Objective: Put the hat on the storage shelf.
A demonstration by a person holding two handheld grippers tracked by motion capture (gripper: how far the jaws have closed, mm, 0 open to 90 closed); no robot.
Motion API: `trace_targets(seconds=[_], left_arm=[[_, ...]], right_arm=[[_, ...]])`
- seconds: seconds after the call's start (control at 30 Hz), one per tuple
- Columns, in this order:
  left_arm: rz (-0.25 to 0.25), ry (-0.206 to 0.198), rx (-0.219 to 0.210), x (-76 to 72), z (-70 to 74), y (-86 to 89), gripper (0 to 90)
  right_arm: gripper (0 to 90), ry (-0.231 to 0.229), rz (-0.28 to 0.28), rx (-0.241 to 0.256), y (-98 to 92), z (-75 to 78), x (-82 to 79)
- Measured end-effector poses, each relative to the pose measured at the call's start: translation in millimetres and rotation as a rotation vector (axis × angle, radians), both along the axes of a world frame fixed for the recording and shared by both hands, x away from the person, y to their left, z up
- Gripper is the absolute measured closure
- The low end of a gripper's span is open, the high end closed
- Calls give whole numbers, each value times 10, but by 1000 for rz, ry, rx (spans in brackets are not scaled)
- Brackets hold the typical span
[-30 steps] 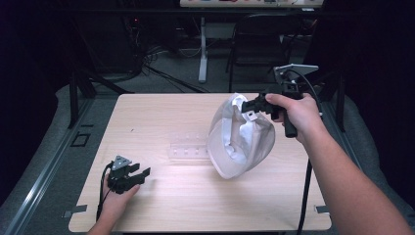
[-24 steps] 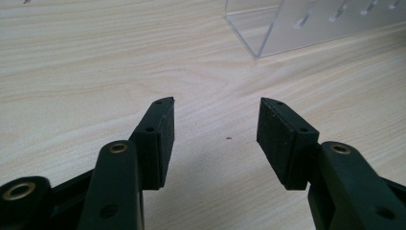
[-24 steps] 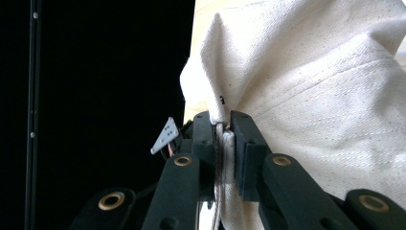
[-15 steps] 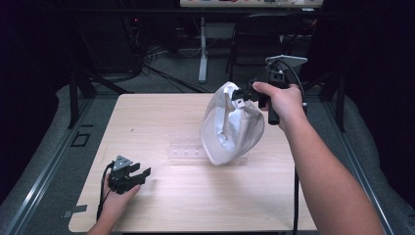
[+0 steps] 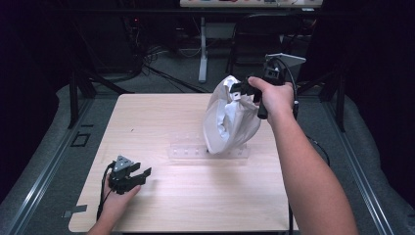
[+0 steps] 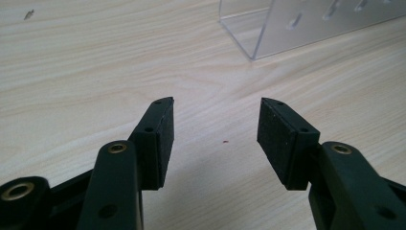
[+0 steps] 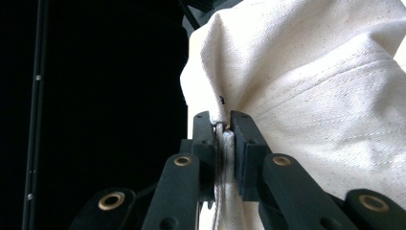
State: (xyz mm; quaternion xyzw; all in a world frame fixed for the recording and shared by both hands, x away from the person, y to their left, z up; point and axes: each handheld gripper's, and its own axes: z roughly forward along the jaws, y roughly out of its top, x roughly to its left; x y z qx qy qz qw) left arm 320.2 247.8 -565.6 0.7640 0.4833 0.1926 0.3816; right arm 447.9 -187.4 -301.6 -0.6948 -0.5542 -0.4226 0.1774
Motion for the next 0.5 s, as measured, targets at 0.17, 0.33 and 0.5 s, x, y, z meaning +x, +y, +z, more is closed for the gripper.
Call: trace_targets(seconds=[0.17,0.33,0.5], left_arm=[[-24,-23,22,-21,10,-61,468],[-33,-33,12,-27,14,-91,456],[-60,-39,-19,-38,62,-211,452]], right_arm=[[814,-2,-23,1,-29,-53,2],[813,3,-29,8,-51,-110,1],[813,5,-22,14,-25,-123,-5]])
